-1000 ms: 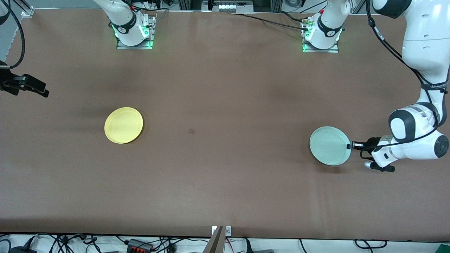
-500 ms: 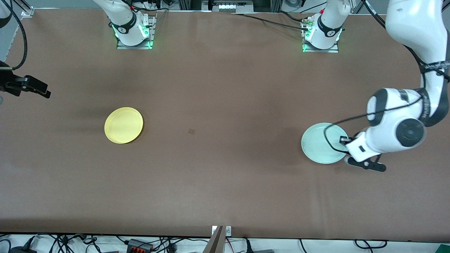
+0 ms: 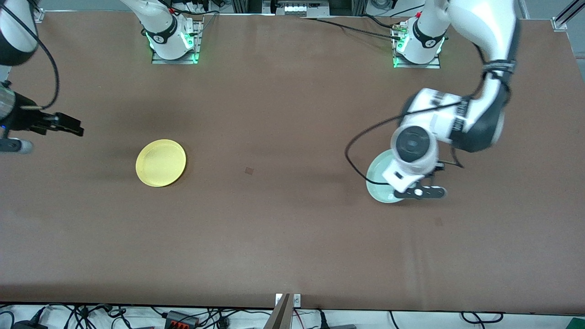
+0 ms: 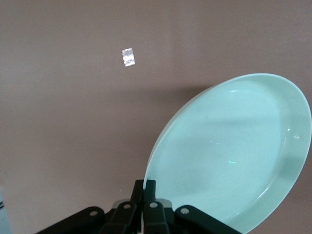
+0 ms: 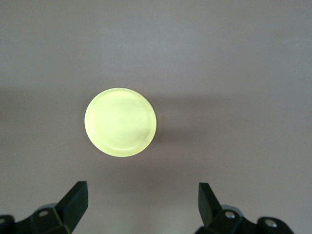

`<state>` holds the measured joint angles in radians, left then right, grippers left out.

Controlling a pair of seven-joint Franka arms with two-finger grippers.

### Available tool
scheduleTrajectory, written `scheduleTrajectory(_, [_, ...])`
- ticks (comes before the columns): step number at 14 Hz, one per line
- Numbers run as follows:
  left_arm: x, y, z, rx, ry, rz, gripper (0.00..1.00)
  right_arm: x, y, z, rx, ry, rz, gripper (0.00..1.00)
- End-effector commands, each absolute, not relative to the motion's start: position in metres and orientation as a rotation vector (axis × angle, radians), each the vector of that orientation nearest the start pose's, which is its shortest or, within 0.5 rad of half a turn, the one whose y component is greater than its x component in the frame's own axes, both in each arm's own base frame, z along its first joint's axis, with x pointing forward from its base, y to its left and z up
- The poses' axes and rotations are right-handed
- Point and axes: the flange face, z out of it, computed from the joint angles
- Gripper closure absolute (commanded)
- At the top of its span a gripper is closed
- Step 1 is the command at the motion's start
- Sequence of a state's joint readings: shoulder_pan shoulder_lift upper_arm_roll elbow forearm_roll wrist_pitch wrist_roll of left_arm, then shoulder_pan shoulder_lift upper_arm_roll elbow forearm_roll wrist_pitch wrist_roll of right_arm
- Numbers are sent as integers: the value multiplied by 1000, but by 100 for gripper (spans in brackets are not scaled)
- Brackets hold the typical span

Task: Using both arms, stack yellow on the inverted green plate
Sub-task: 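Lift the green plate with the left gripper while the right gripper grasps the yellow plate, then flip the green plate upside down onto the table with the left gripper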

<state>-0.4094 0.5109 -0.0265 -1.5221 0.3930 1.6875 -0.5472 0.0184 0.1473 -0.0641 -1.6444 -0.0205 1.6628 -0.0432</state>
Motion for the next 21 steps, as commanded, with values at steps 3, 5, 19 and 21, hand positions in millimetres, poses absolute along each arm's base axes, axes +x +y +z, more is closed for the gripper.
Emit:
scheduleTrajectory(3, [590,-296,328,-2488,-74,53,99,615,-18,432,-3148,-11,406,0])
scheduleTrajectory(5, [571,-333,308,-2392,-56,8,99,621,-26,387,-3141,12,491,0])
scheduleTrajectory(19, [527,-410,248,-2288,-166,-139,97,612,-33,178,-3071,13,745,30])
scheduleTrajectory(21, [520,-424,250,-2314,-120,-153,51,607,-37,171,-3064,22,766,40])
